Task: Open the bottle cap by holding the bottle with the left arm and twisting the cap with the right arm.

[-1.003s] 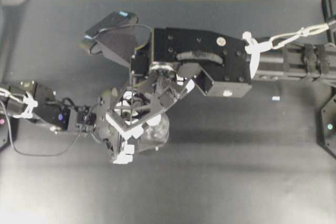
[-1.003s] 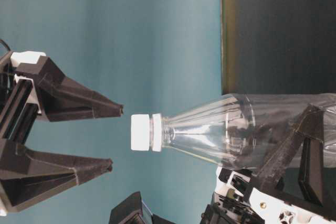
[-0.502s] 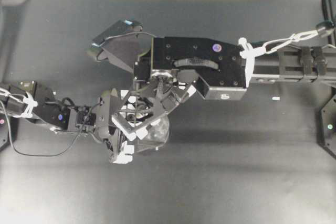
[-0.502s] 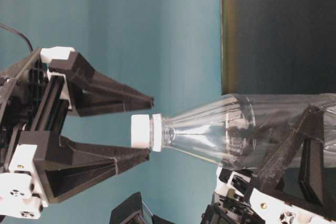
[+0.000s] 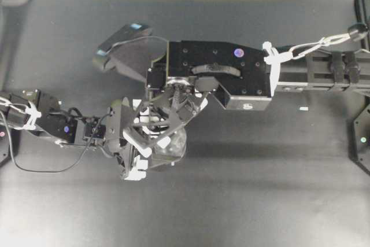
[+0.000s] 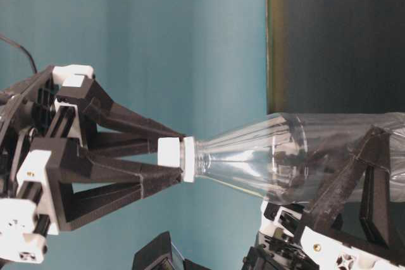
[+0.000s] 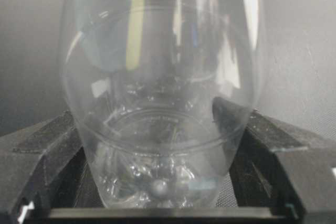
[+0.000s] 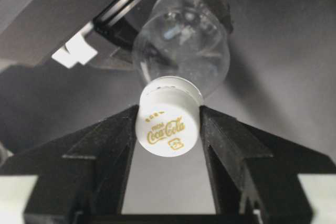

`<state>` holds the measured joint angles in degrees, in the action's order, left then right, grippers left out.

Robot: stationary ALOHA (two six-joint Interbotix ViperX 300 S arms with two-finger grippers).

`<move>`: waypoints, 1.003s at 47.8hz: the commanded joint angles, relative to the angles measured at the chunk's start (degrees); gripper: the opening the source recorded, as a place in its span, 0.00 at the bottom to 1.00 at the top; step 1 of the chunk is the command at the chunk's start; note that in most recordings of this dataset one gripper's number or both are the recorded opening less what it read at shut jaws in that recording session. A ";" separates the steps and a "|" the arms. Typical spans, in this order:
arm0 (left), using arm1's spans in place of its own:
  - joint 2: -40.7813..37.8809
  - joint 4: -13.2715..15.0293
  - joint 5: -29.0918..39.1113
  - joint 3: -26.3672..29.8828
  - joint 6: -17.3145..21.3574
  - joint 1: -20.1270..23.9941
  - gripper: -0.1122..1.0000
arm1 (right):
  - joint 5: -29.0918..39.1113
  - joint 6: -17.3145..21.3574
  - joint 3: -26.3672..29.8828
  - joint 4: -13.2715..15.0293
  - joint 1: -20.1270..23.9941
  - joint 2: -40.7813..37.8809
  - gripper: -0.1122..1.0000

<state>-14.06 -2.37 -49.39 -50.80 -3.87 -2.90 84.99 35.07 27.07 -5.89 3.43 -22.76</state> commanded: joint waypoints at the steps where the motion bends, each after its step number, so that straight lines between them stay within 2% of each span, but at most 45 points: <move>1: 0.44 -0.26 -0.18 0.26 -0.09 -0.26 0.82 | 0.18 -5.71 0.44 -0.26 0.53 0.18 0.44; 22: 0.44 -0.26 -0.18 0.44 0.00 -0.26 0.82 | 0.18 -35.07 0.26 -0.35 0.97 0.18 0.44; 35: 0.44 -0.26 -0.18 0.70 0.00 -0.26 0.82 | -0.53 -51.77 0.09 -0.53 1.76 0.18 0.44; 42: 0.44 -0.26 -0.18 0.70 0.00 -0.26 0.82 | -1.58 -58.80 0.00 -0.53 2.11 0.26 0.44; 48: 0.44 -0.26 -0.18 0.70 -0.09 -0.26 0.82 | -1.41 -60.73 -0.18 -0.53 2.29 0.35 0.44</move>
<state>-14.15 -2.46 -49.39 -50.63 -3.69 -2.99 83.94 -24.52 26.72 -6.15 3.87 -22.59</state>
